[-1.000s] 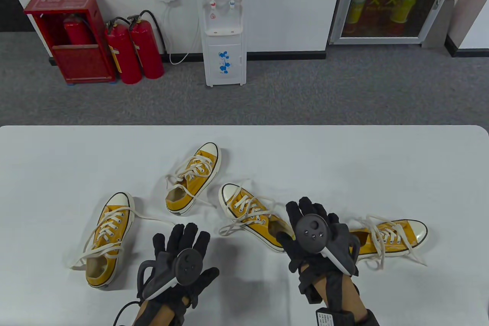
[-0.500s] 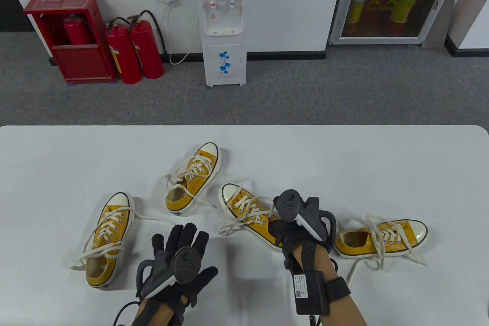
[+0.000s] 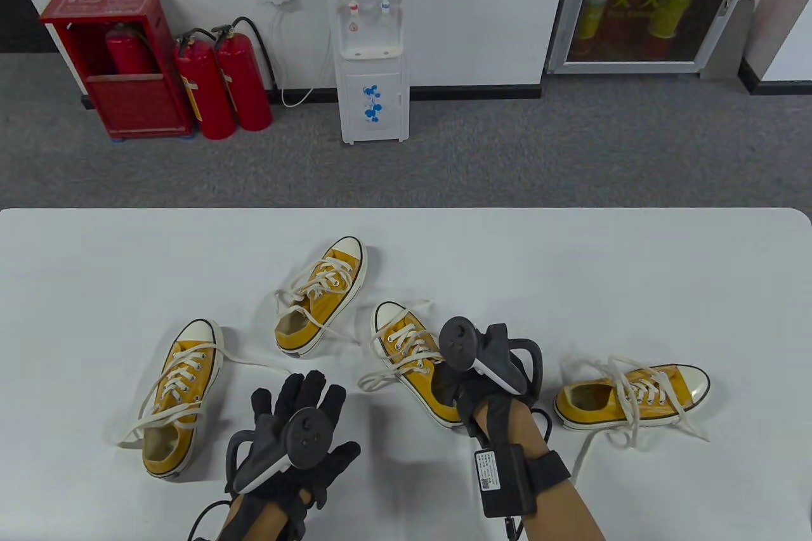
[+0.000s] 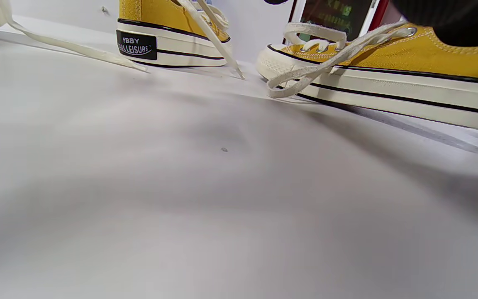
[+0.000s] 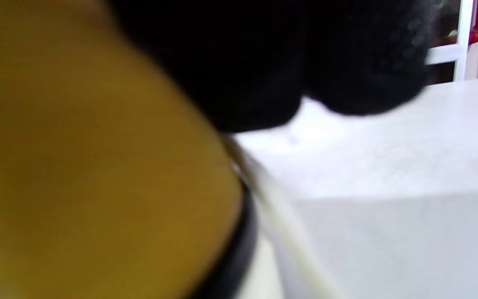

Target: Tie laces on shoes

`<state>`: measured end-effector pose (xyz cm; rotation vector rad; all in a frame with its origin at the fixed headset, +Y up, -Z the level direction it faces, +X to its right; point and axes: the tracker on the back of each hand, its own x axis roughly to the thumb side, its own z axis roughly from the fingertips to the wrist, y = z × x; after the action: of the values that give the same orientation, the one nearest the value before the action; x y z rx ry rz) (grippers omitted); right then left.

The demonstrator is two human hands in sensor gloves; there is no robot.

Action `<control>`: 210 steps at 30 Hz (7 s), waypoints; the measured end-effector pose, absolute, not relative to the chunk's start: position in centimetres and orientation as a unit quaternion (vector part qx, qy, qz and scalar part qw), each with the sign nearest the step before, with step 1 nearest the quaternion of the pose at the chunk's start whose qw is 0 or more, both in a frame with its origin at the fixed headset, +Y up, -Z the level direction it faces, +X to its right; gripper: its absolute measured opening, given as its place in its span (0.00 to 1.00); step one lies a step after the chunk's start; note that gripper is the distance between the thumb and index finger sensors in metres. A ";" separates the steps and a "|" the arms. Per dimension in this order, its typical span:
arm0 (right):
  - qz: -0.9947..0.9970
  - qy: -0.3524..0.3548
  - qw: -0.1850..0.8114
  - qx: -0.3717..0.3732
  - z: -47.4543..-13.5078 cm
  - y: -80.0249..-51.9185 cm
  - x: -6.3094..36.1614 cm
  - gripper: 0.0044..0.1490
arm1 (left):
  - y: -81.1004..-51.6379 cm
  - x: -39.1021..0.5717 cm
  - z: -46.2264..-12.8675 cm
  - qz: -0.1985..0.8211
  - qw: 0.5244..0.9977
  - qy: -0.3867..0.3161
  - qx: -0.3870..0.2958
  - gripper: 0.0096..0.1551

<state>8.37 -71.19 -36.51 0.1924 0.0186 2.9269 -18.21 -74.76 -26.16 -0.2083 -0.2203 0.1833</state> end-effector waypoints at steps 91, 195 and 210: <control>0.877 0.059 0.469 0.080 -31.0 -70.6 12.7 0.28 | -74.9 -18.3 -26.3 0.107 0.982 -0.115 -0.101 0.54; 0.721 -0.005 0.670 0.176 -25.5 -72.9 14.8 0.22 | -75.2 -13.8 -28.4 0.727 0.642 -0.135 -0.204 0.30; 0.741 0.003 0.634 0.221 -24.7 -72.2 13.1 0.22 | -75.4 -10.3 -27.5 0.691 0.639 -0.191 -0.278 0.38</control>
<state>13.06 -72.22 -24.65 0.5054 0.0058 1.6930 -10.33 -75.36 -27.51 -0.6350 -0.4349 1.5774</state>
